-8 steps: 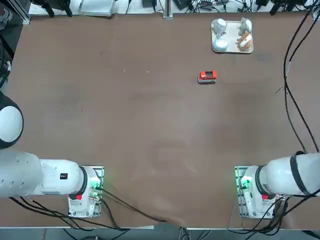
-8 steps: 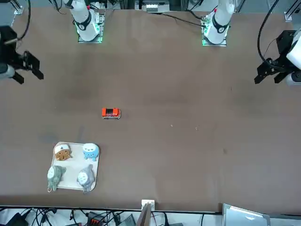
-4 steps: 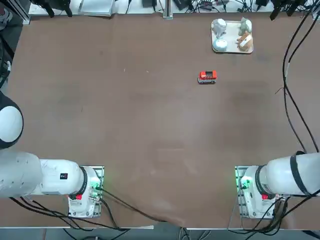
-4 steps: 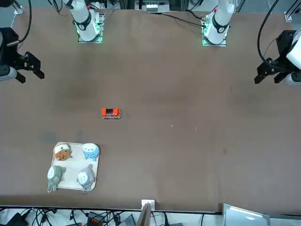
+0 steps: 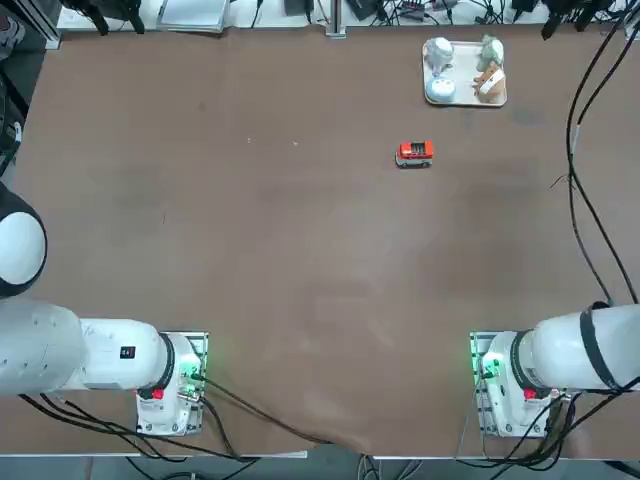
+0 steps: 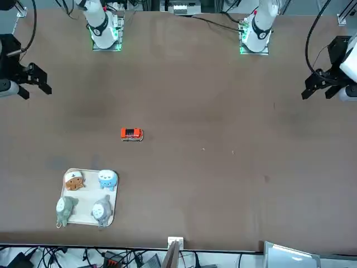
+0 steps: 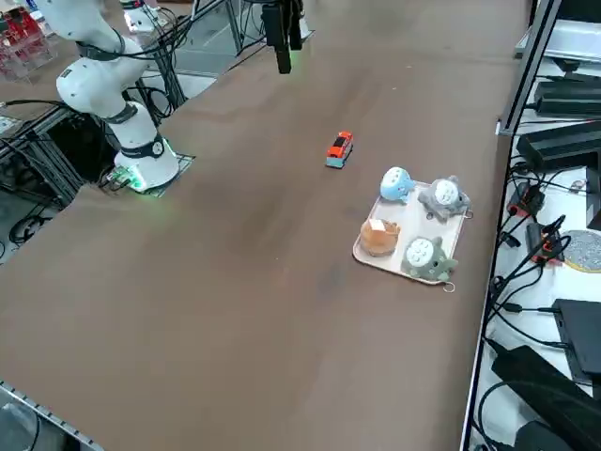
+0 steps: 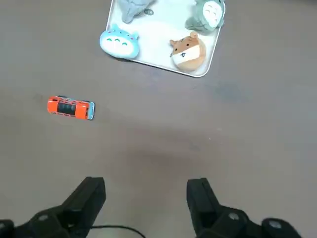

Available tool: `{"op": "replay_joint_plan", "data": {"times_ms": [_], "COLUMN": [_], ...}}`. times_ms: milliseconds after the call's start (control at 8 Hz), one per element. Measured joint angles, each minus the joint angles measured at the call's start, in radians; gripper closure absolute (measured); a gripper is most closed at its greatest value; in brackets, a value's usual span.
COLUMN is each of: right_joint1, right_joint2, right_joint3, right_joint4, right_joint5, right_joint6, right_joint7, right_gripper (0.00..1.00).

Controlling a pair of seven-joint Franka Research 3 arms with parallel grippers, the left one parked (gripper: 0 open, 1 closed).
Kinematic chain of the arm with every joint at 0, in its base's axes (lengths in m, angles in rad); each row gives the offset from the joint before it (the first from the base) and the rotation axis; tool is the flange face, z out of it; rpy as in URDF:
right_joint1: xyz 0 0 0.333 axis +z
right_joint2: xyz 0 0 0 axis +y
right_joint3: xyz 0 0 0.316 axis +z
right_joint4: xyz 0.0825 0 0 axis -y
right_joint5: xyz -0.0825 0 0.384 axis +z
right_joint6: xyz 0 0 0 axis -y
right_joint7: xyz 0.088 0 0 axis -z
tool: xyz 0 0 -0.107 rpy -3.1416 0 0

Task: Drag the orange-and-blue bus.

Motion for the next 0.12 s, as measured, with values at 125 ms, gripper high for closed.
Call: {"op": "replay_joint_plan", "data": {"times_ms": [125], "right_joint1": [0.0], "right_joint2": [0.006], "right_joint3": [0.0], "right_joint4": [0.006], "right_joint5": [0.0], "right_joint6": [-0.008], "right_joint7": [-0.002], "right_gripper": [0.0]}}
